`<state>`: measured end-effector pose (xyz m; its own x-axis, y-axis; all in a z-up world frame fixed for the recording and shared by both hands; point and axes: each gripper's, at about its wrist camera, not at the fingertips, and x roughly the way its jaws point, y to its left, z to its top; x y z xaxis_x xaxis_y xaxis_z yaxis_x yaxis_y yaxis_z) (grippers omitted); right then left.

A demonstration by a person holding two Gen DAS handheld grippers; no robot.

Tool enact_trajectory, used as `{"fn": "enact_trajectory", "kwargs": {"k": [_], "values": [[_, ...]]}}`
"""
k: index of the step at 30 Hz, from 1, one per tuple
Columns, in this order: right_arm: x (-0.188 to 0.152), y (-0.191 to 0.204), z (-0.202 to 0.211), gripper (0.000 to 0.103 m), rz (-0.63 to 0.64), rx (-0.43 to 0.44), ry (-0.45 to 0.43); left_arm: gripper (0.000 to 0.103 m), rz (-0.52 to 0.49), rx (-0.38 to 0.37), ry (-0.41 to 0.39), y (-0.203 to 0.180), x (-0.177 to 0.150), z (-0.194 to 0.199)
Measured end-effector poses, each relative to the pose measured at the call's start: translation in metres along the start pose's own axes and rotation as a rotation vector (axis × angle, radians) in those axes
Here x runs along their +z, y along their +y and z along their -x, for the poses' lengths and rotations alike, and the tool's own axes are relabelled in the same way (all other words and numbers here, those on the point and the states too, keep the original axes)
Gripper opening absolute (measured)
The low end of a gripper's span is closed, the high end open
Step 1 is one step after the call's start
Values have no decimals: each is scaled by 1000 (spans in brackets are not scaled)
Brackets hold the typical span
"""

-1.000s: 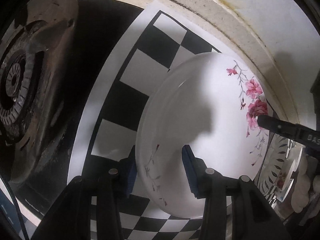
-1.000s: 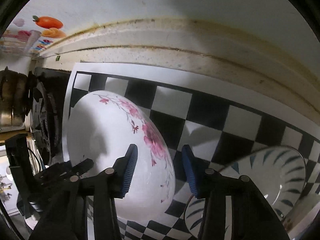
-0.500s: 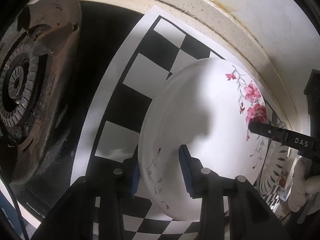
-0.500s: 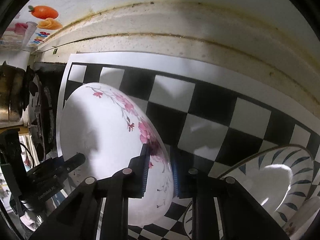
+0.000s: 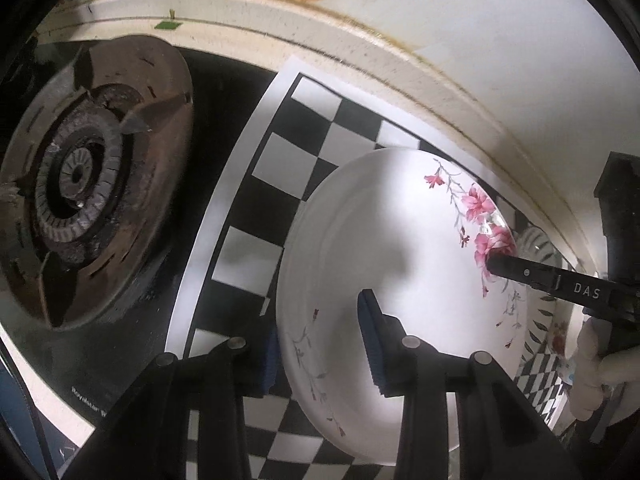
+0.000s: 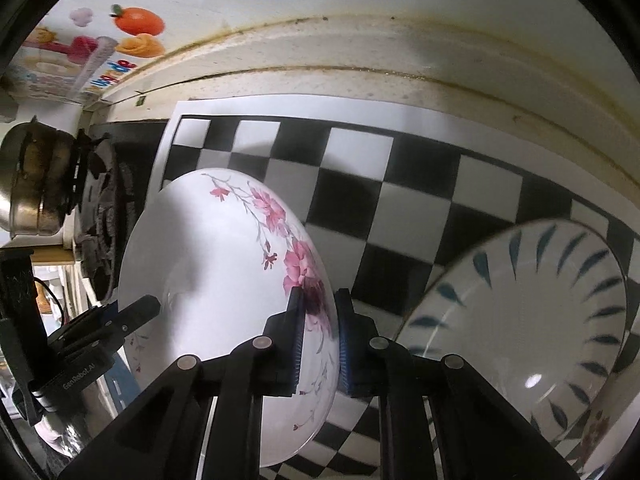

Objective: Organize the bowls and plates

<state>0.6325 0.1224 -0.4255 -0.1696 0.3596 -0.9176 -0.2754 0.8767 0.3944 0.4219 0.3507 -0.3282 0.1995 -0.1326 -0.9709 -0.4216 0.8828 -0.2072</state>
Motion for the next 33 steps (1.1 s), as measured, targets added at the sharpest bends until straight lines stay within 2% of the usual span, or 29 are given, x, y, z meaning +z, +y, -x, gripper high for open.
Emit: {"fn": "enact_trajectory", "kwargs": {"k": [7,12,16,24,29,33], "values": [[-39,-3,42,17,-4,29,-63,33,-50,-20,-36,-12,-24,40],[-84,-9,80,16,-19,46,-123,33,-91,-56,-55,-30,-50,66],[-124,-19,102,16,-51,53,-161,33,-150,-74,-49,-64,-72,72],[-213,-60,116,15,-176,62,-201,33,-249,-113,10,-107,-107,49],[-260,-95,105,15,-265,49,-190,33,-304,-139,80,-130,-132,22],[-292,-123,89,15,-328,37,-172,33,-358,-125,135,-151,-153,-8]]}}
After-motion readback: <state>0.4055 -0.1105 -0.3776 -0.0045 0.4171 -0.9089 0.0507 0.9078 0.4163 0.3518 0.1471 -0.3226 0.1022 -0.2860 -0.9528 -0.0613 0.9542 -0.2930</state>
